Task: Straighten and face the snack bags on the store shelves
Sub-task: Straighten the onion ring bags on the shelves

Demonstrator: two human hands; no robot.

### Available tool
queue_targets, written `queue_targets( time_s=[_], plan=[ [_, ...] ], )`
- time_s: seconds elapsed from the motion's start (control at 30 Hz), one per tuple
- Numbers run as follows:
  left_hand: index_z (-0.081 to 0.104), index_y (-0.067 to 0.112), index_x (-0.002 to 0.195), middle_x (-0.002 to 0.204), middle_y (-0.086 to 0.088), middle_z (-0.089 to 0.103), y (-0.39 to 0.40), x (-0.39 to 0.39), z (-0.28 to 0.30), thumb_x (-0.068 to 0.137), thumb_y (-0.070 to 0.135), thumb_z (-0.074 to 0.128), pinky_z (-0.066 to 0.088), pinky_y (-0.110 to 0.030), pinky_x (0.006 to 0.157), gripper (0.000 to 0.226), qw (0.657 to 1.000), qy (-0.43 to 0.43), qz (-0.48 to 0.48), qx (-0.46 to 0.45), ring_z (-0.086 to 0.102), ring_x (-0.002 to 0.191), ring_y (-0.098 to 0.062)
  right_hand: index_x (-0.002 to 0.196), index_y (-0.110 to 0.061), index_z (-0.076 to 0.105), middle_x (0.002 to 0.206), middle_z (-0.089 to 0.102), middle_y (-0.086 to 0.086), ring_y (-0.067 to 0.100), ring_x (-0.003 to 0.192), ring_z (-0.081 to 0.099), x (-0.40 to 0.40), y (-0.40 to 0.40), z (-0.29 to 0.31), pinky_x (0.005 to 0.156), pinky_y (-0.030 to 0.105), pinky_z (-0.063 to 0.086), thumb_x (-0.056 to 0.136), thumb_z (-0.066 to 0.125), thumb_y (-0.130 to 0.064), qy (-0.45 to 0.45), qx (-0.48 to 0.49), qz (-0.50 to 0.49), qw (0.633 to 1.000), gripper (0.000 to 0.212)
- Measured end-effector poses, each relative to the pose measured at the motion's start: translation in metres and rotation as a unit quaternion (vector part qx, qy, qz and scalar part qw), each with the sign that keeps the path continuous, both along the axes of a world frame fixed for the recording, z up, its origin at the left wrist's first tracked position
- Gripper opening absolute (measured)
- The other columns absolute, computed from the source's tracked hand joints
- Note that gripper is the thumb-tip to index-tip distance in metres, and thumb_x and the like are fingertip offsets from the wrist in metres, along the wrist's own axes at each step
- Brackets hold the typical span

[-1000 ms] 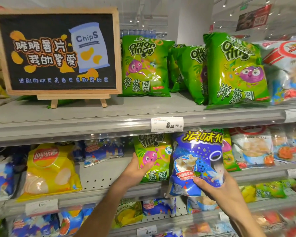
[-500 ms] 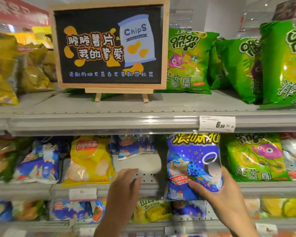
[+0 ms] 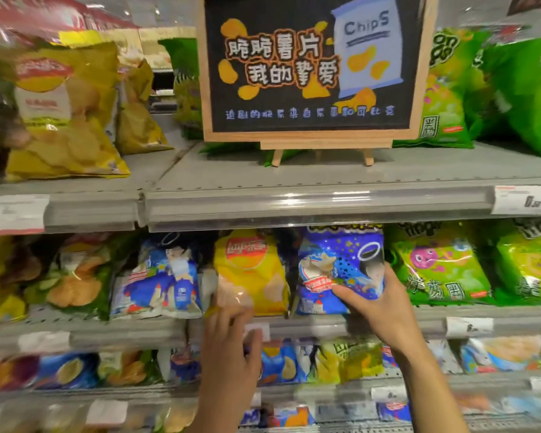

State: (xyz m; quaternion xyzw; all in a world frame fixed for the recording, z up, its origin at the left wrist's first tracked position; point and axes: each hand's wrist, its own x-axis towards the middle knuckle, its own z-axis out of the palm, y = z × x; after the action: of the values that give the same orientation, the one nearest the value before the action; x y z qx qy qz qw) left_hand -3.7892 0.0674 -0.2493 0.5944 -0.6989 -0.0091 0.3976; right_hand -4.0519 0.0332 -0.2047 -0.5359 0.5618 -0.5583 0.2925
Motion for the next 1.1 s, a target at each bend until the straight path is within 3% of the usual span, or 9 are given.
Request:
queue_targets(
  time_s=[0.17, 0.27, 0.33, 0.5, 0.63, 0.77, 0.9, 1.03, 1.1],
  plan=[
    [0.069, 0.02, 0.113, 0.115, 0.006, 0.056, -0.002, 0.004, -0.003, 0.091, 0.03, 0.059, 0.041, -0.042, 0.097, 0.027, 1.0, 0.003, -0.017, 0.011, 0.049, 0.111, -0.02, 0.117, -0.023, 0.063, 0.106, 0.078, -0.005, 0.016, 0.098, 0.075, -0.007, -0.002, -0.002, 0.089, 0.044, 0.059, 0.049, 0.093, -0.064, -0.006, 0.009, 0.016, 1.0, 0.085],
    [0.072, 0.02, 0.106, 0.108, 0.003, 0.06, -0.001, -0.001, -0.001, 0.091, 0.04, 0.05, 0.041, -0.045, 0.095, 0.033, 1.0, 0.016, 0.01, -0.005, 0.053, 0.104, -0.024, 0.119, -0.015, 0.064, 0.105, 0.079, -0.003, 0.018, 0.097, 0.076, -0.006, -0.004, 0.0, 0.079, 0.029, 0.06, 0.059, 0.094, -0.046, -0.01, 0.015, 0.028, 0.999, 0.074],
    [0.072, 0.02, 0.099, 0.104, 0.003, 0.06, -0.002, -0.007, 0.001, 0.09, 0.043, 0.046, 0.041, -0.047, 0.093, 0.035, 0.999, 0.033, 0.031, -0.015, 0.053, 0.1, -0.025, 0.119, -0.008, 0.064, 0.105, 0.079, 0.002, 0.022, 0.098, 0.076, -0.004, -0.009, 0.001, 0.077, 0.028, 0.061, 0.064, 0.094, -0.029, -0.025, 0.017, 0.033, 0.999, 0.066],
    [0.071, 0.016, 0.092, 0.098, 0.0, 0.062, -0.004, -0.015, -0.001, 0.089, 0.027, 0.057, 0.04, -0.047, 0.092, 0.018, 0.996, 0.037, 0.068, -0.038, 0.054, 0.097, -0.027, 0.12, -0.01, 0.059, 0.106, 0.078, -0.001, 0.011, 0.095, 0.075, -0.007, -0.018, 0.0, 0.076, 0.022, 0.059, 0.068, 0.091, -0.007, -0.017, -0.004, 0.023, 1.0, 0.061],
    [0.07, 0.013, 0.088, 0.094, -0.001, 0.06, -0.008, -0.016, -0.003, 0.086, 0.012, 0.072, 0.041, -0.048, 0.091, 0.004, 0.994, 0.042, 0.078, -0.069, 0.054, 0.093, -0.028, 0.126, -0.006, 0.06, 0.112, 0.077, 0.005, 0.024, 0.102, 0.074, -0.02, -0.02, 0.002, 0.081, 0.033, 0.06, 0.069, 0.092, -0.017, 0.003, 0.047, 0.066, 0.997, 0.066],
    [0.07, 0.014, 0.086, 0.093, 0.0, 0.061, -0.008, -0.015, -0.003, 0.087, 0.019, 0.064, 0.041, -0.047, 0.09, 0.008, 0.993, 0.05, 0.069, -0.085, 0.054, 0.092, -0.026, 0.12, -0.011, 0.066, 0.107, 0.078, 0.001, 0.017, 0.095, 0.075, -0.024, -0.019, 0.003, 0.085, 0.039, 0.059, 0.069, 0.093, -0.024, 0.03, 0.092, 0.079, 0.992, 0.059],
    [0.07, 0.015, 0.089, 0.096, 0.002, 0.061, -0.006, -0.013, -0.004, 0.089, 0.022, 0.062, 0.042, -0.048, 0.09, 0.01, 0.994, 0.057, 0.056, -0.073, 0.054, 0.094, -0.026, 0.113, -0.013, 0.07, 0.1, 0.079, 0.002, 0.021, 0.094, 0.075, -0.019, -0.025, 0.006, 0.091, 0.043, 0.059, 0.073, 0.091, -0.027, 0.052, 0.133, 0.064, 0.988, 0.047],
    [0.069, 0.017, 0.09, 0.098, 0.004, 0.061, -0.009, -0.012, -0.006, 0.088, 0.023, 0.062, 0.042, -0.048, 0.091, 0.009, 0.994, 0.062, 0.058, -0.063, 0.054, 0.097, -0.024, 0.112, -0.01, 0.07, 0.087, 0.08, -0.004, 0.009, 0.073, 0.073, -0.021, -0.026, 0.013, 0.066, 0.024, 0.057, 0.073, 0.089, -0.028, 0.046, 0.151, 0.098, 0.983, 0.046],
    [0.069, 0.019, 0.091, 0.099, 0.005, 0.06, -0.01, -0.012, -0.007, 0.089, 0.019, 0.065, 0.042, -0.048, 0.092, 0.005, 0.995, 0.063, 0.057, -0.061, 0.053, 0.098, -0.023, 0.114, -0.011, 0.069, 0.092, 0.08, -0.004, 0.013, 0.083, 0.077, -0.021, -0.024, 0.014, 0.069, 0.021, 0.058, 0.07, 0.088, -0.03, 0.048, 0.149, 0.106, 0.982, 0.051]
  ],
)
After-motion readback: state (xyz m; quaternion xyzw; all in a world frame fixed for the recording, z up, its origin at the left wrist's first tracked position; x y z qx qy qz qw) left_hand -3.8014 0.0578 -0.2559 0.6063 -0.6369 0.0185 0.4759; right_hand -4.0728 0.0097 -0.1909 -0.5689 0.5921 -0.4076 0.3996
